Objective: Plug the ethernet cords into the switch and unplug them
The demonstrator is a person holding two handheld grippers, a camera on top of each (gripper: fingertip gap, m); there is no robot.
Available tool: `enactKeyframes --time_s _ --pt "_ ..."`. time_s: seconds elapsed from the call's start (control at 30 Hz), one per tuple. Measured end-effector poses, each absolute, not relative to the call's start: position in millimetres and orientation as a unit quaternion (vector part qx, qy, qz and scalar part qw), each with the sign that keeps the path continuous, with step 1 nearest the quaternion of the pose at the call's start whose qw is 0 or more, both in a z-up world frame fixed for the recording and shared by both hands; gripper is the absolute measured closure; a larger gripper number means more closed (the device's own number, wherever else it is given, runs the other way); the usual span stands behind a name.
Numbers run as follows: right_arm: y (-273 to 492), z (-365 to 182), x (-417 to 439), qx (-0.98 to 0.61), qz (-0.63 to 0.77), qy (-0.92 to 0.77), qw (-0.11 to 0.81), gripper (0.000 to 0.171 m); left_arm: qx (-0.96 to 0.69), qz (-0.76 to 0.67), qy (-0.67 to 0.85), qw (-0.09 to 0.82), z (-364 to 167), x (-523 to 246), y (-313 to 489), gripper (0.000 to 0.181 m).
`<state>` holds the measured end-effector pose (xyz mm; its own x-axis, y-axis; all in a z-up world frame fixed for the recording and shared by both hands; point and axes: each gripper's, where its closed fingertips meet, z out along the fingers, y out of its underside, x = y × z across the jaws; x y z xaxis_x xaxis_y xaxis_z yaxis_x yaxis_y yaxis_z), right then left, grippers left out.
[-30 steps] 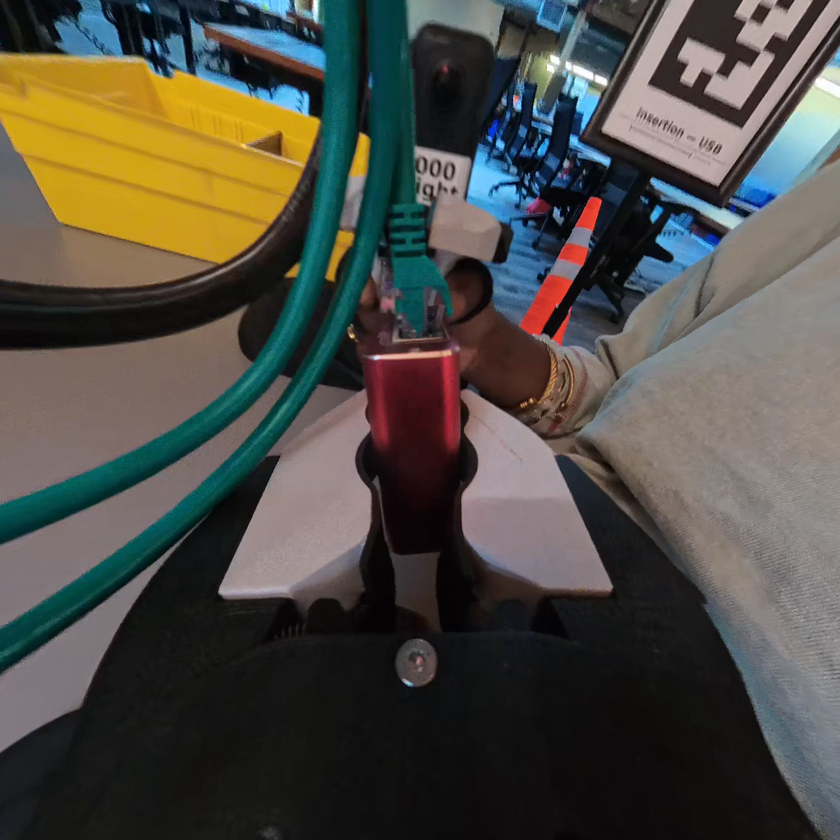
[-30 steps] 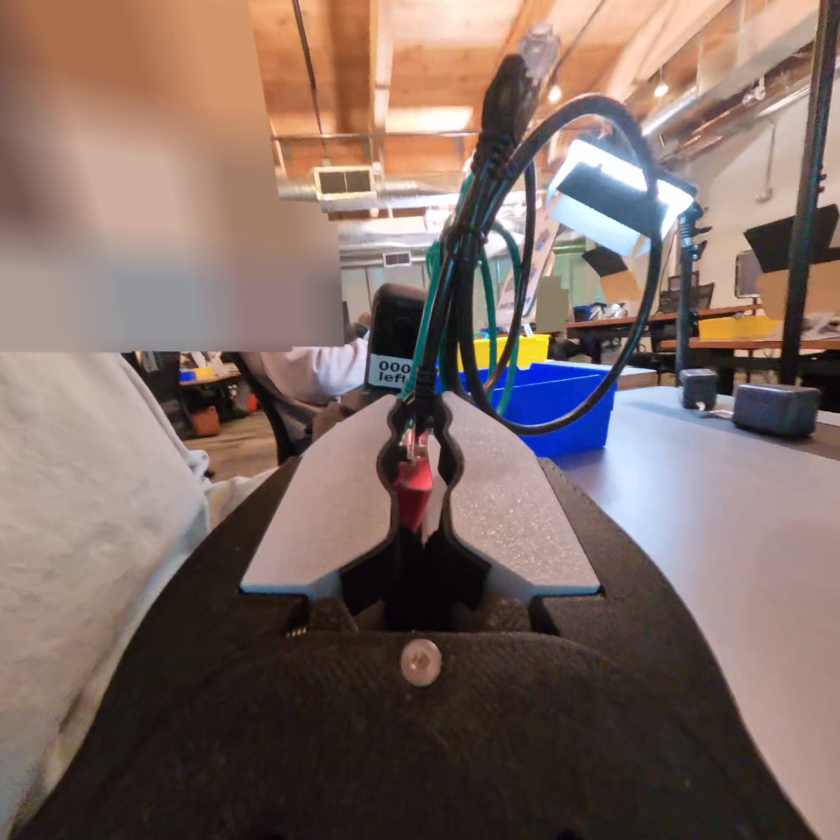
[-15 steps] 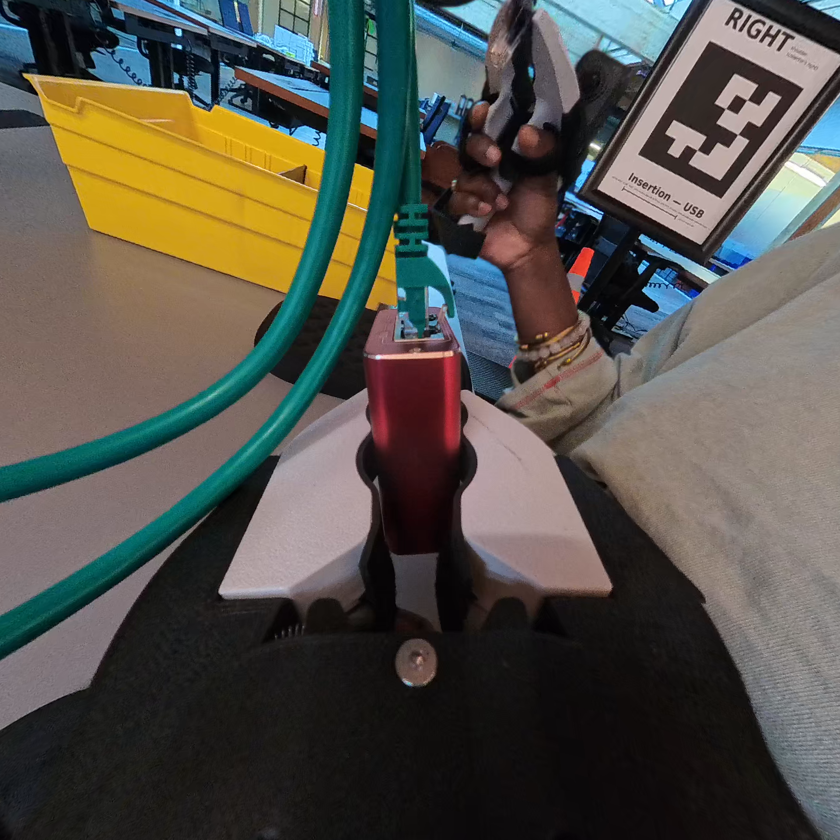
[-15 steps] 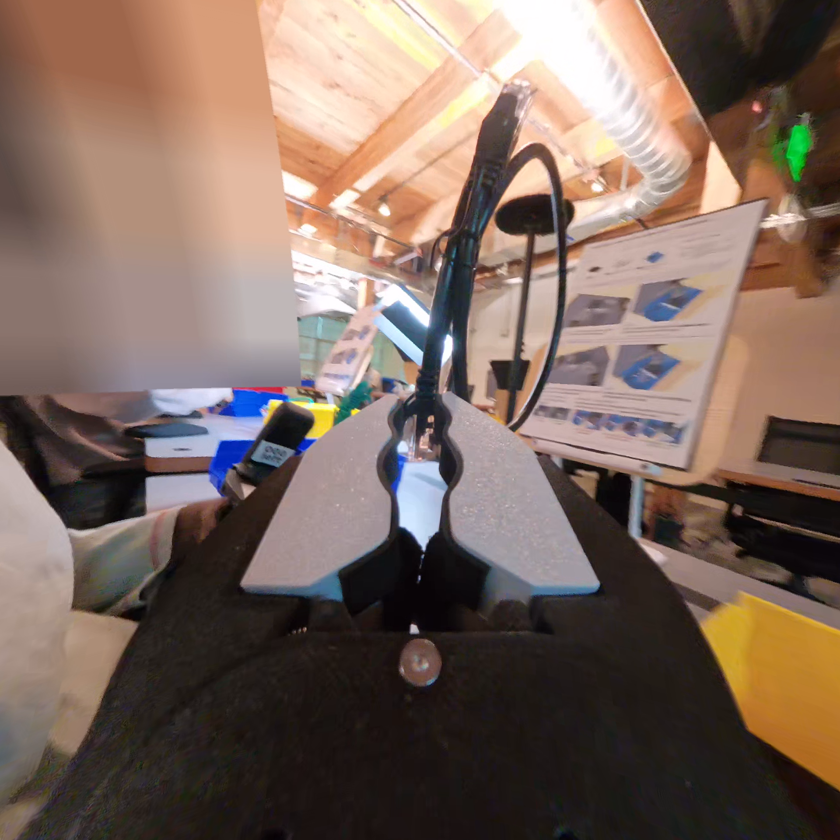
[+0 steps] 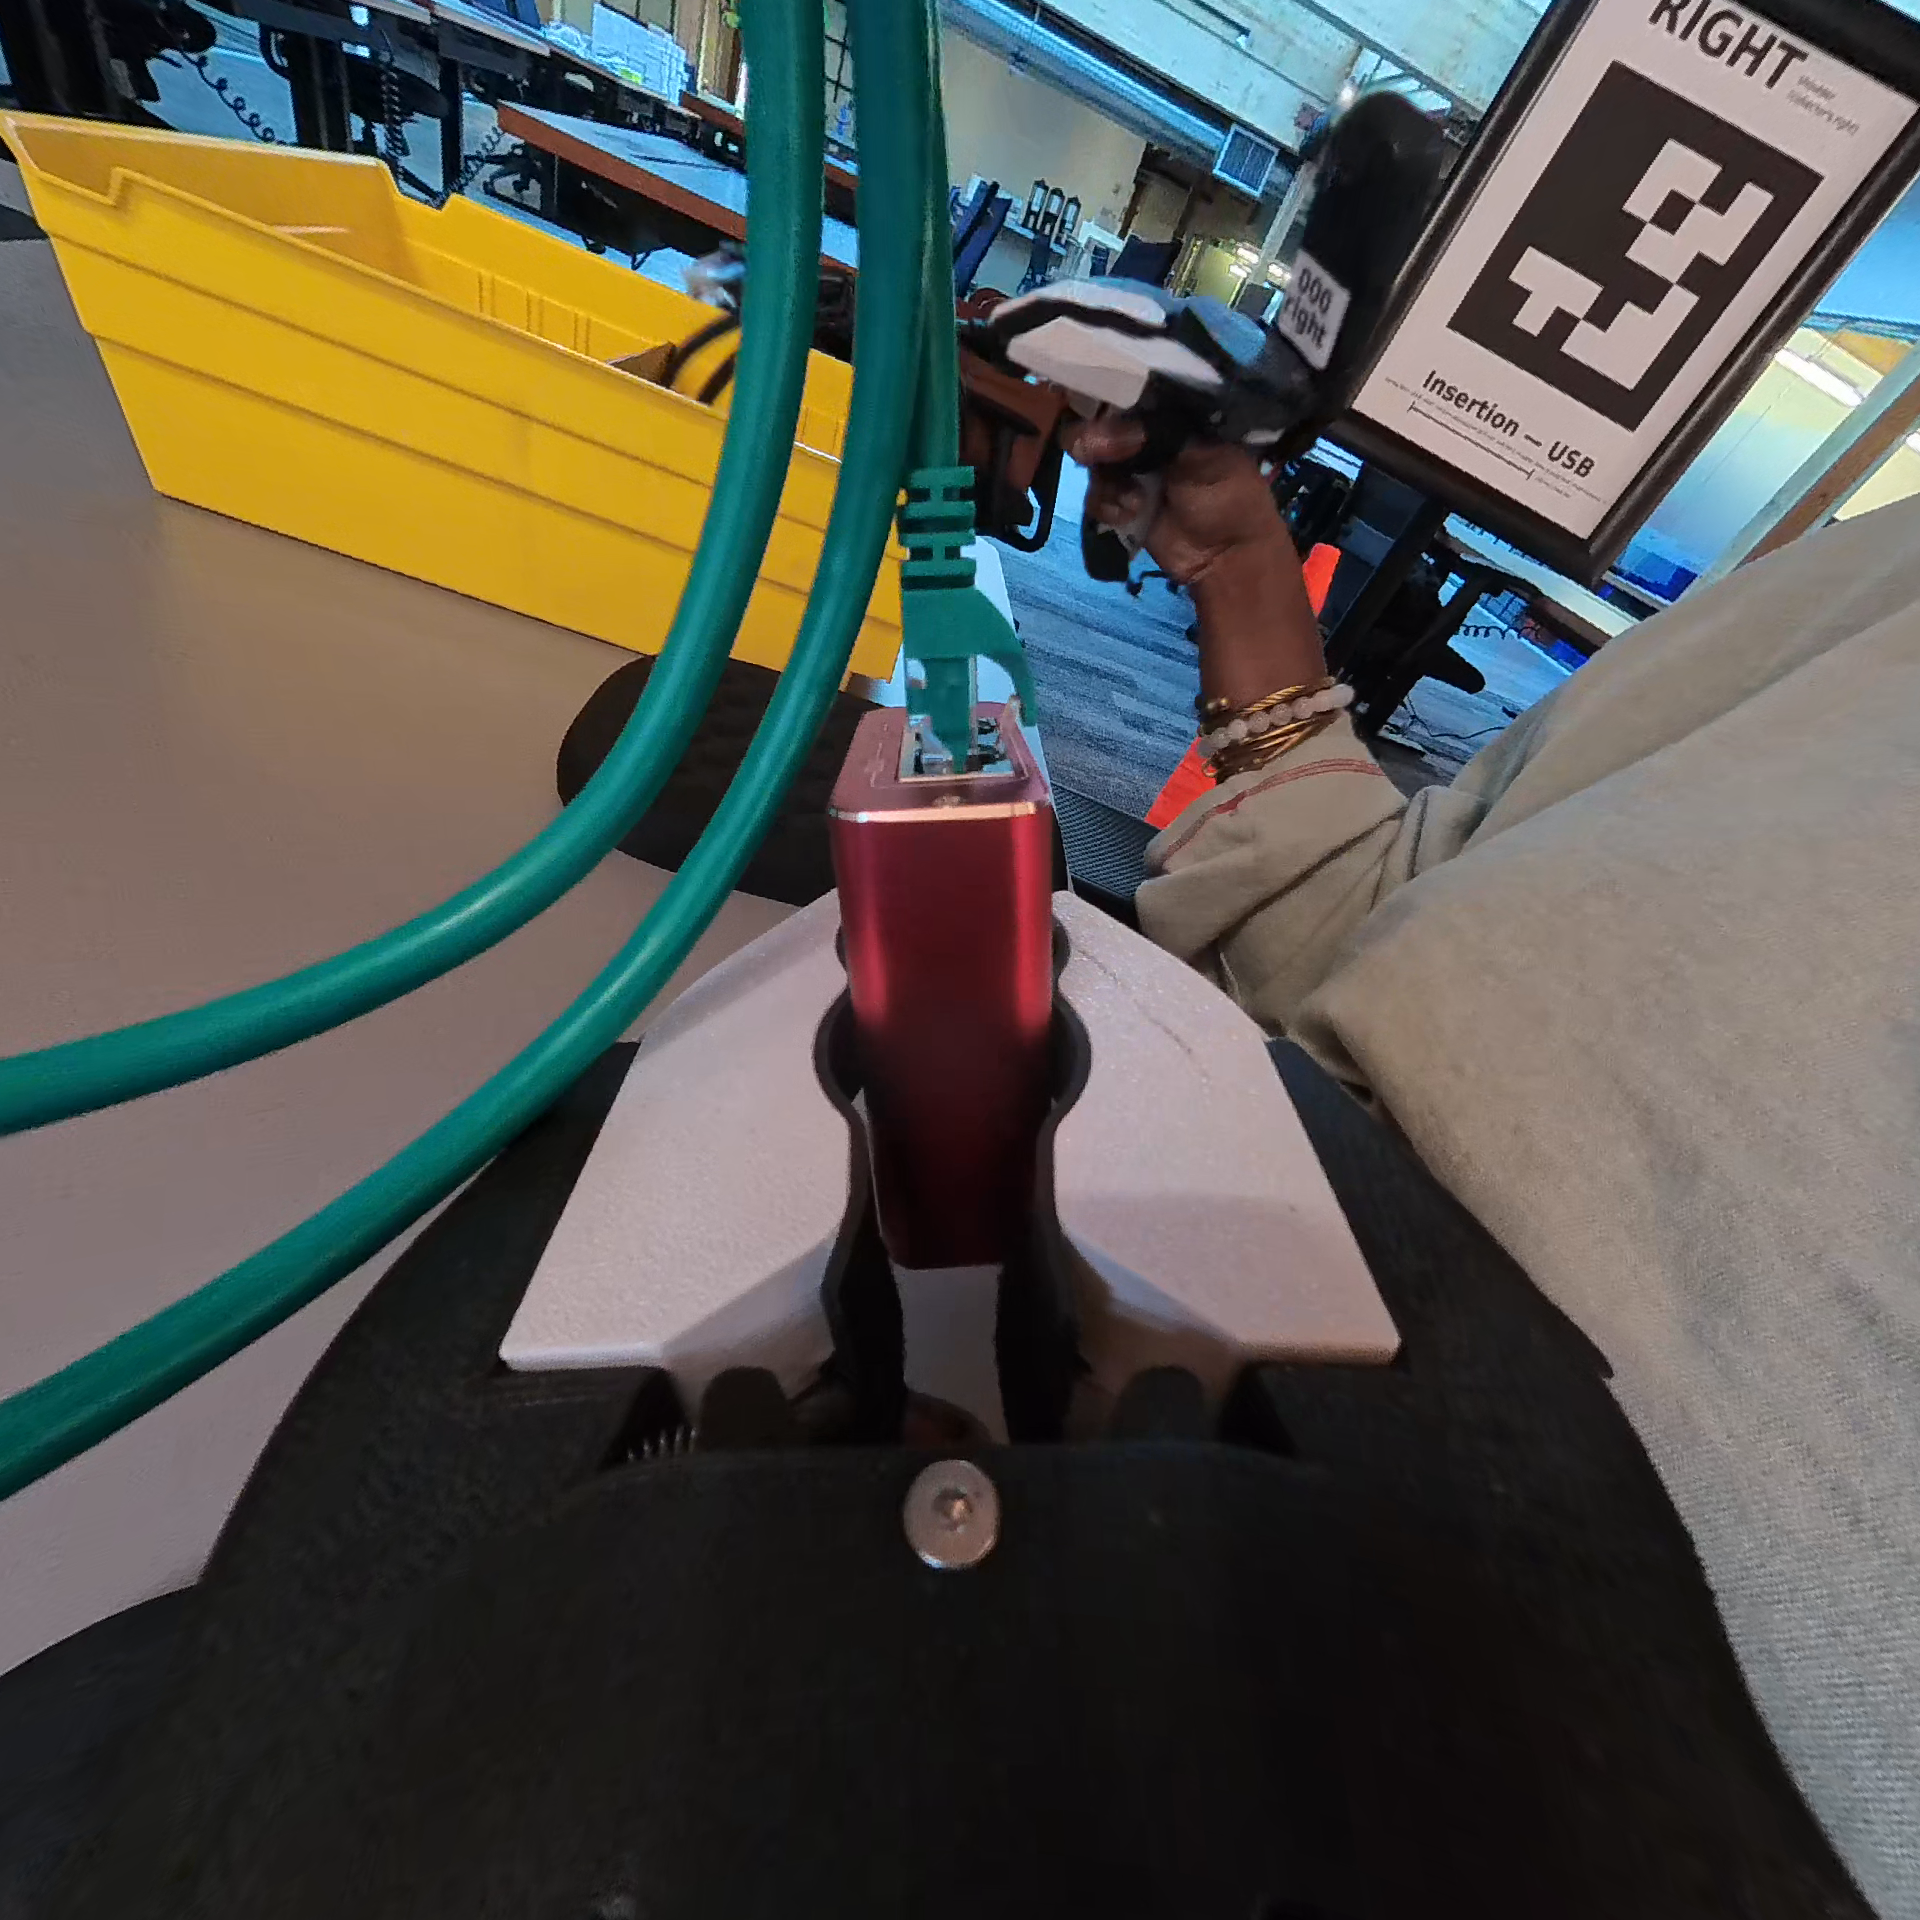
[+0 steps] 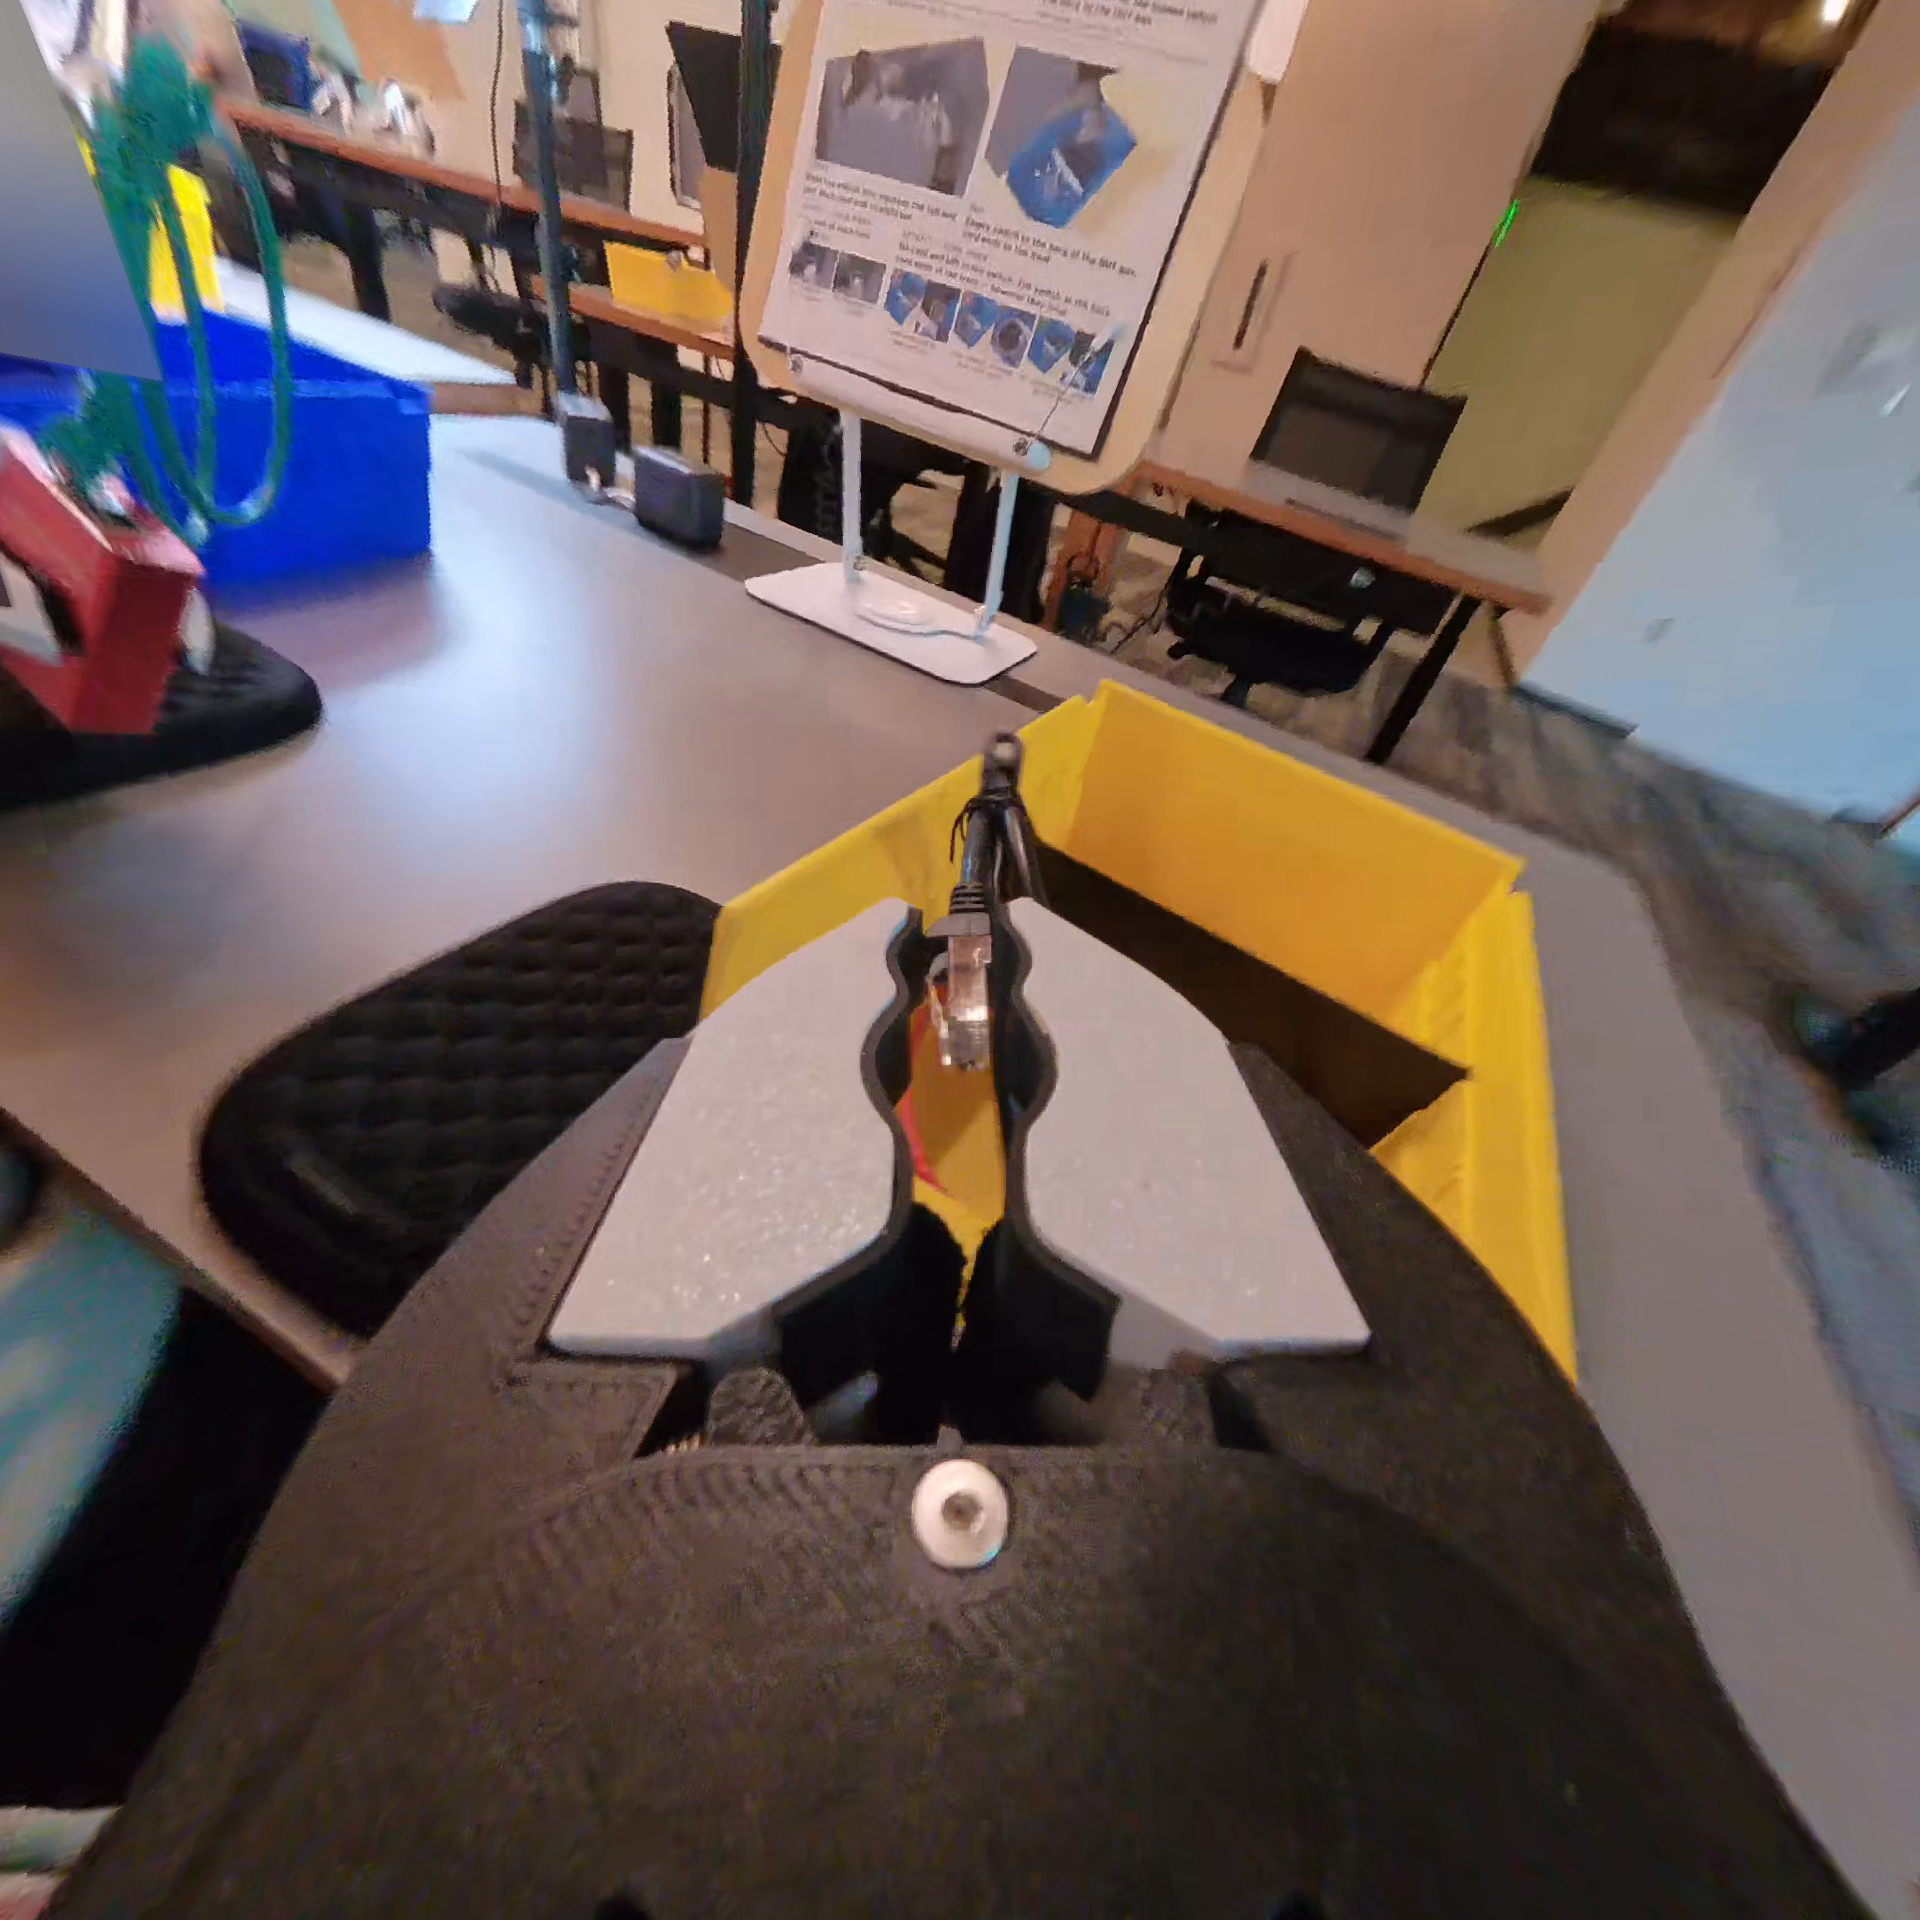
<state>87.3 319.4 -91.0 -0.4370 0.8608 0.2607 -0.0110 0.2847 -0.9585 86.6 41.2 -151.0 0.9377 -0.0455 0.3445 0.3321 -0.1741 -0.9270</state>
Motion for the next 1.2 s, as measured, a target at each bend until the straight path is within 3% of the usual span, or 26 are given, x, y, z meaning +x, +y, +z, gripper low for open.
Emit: enactKeyframes --time_s 0.17,0.33,0.63,0.7,0.8,0.83,1.2 --pt "311.3 -118.0 77.0 -0.177 0.306 -0.770 0.531 0.158 -0.751 -0.150 -0.094 0.636 -150.8 86.9 41.2 0.152" --pt "315.9 -177.6 58.0 -0.203 0.204 -0.849 0.444 0.157 -0.753 -0.148 -0.092 0.634 -151.4 87.6 41.5 0.152" --pt "319.3 -166.5 48.1 -0.360 0.401 -0.752 0.380 0.123 -0.755 -0.151 -0.091 0.632 -152.2 88.4 41.8 0.152" --pt "322.9 -146.7 51.4 -0.384 0.470 -0.701 0.375 0.128 -0.755 -0.153 -0.091 0.632 -152.3 88.4 41.8 0.152" --pt "319.3 -137.4 62.9 -0.391 0.523 -0.682 0.329 0.162 -0.755 -0.154 -0.092 0.631 -152.4 88.3 41.8 0.152" --pt "312.9 -141.3 68.0 -0.379 0.522 -0.699 0.308 0.165 -0.755 -0.154 -0.092 0.631 -152.5 88.4 42.0 0.152" --pt "309.3 -198.6 50.9 -0.439 0.383 -0.771 0.255 0.167 -0.758 -0.157 -0.092 0.626 -154.1 89.0 42.5 0.152"
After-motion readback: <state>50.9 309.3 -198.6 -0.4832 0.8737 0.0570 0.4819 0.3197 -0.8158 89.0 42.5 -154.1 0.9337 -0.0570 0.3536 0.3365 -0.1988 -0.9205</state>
